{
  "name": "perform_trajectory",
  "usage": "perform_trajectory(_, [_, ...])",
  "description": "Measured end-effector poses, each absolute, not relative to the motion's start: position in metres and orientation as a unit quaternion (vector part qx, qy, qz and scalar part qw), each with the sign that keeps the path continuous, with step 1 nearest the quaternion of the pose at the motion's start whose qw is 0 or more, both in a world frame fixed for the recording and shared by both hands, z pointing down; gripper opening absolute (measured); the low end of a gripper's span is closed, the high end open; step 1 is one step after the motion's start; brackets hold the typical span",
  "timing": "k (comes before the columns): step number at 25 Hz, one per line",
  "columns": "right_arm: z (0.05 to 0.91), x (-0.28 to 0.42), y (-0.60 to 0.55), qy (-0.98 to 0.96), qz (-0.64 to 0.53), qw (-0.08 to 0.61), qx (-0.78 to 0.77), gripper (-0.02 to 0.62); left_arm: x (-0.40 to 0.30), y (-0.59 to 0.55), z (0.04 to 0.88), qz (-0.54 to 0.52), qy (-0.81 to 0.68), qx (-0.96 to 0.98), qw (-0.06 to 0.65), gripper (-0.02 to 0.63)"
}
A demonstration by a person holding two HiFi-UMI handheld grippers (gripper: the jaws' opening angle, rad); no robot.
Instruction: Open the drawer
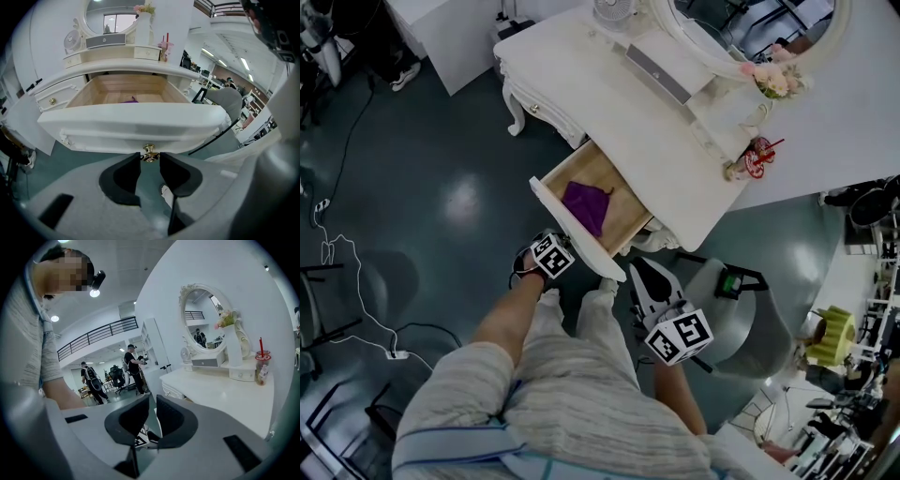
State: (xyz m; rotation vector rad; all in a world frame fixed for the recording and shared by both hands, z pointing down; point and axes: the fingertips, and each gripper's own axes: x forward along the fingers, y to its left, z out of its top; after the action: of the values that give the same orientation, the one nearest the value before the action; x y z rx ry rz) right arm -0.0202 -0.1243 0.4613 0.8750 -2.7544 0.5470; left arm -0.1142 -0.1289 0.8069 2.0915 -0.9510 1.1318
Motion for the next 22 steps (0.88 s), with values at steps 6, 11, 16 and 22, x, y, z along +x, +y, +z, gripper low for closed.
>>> perform_trajectory(6, [0.46,-0.021,-0.116,-0.932,0.185,0.105,0.294,0.012,-0.115,-0.129,0.806,0.417,-0.357,0.784,0.29,0.138])
perform_trajectory(11, [0.461,-0.019,-0.112,-0.931,0.183,0.109,0.297,0.012,-0.116,-0.128,0.807,0.399,-0.354,0.782,0.322,0.138])
perform_trajectory(16, [0.461,-0.015,-0.11,-0.93,0.184,0.111,0.299,0.012,-0.12,-0.129,0.802,0.374,-0.359,0.783,0.343,0.138])
perform_trajectory(22, [0.462,-0.016,-0.108,-0.931,0.183,0.11,0.295,0.012,-0.133,-0.121,0.798,0.364,-0.368,0.785,0.339,0.138])
